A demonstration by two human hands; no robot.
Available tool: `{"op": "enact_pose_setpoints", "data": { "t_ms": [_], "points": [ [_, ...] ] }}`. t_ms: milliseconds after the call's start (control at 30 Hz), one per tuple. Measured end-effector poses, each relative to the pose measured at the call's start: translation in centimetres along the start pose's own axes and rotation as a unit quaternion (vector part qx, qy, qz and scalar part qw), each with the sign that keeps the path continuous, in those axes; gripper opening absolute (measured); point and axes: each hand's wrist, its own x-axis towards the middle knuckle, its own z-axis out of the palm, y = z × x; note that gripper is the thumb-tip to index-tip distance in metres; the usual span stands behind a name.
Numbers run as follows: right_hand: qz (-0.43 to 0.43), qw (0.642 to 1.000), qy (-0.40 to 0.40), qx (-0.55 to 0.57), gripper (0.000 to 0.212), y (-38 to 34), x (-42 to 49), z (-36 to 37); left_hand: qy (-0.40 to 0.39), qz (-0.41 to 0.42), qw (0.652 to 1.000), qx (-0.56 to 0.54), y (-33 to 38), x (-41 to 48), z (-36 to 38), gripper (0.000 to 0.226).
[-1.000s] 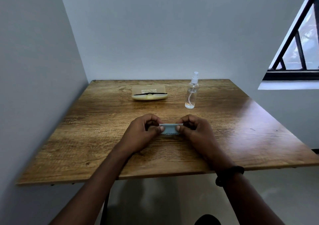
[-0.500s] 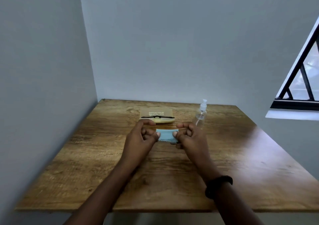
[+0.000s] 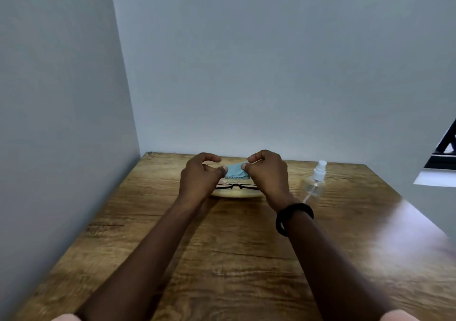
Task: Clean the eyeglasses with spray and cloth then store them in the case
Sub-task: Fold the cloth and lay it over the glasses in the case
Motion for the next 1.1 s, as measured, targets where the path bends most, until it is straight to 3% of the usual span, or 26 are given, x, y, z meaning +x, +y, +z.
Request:
{"op": "enact_pose_setpoints", "data": {
  "t_ms": [200, 633, 833, 1100],
  "points": [
    [0.005, 0.998, -0.003, -0.057, 0.017, 1.0, 0.4, 0.3, -0.011, 0.024, 0.996, 0.082, -0.4, 0.2, 0.7, 0.002],
    [-0.03, 0.987, -0.003, -0.156, 0.005, 1.9, -1.8, 0.5, 0.017, 0.07, 0.956, 0.285, -1.1, -0.9, 1.9, 0.009],
    [-0.049, 0.987, 0.02, -0.152, 0.006, 2.5, -3.4, 0.4, 0.016, 0.091, 0.946, 0.312, -1.6, -1.6, 2.1, 0.009],
    [-0.033, 0.994, 0.029, -0.102, 0.011, 3.3, -3.6, 0.3, 0.032, 0.1, 0.956, 0.272, -2.5, -2.5, 1.9, 0.007]
  ]
}}
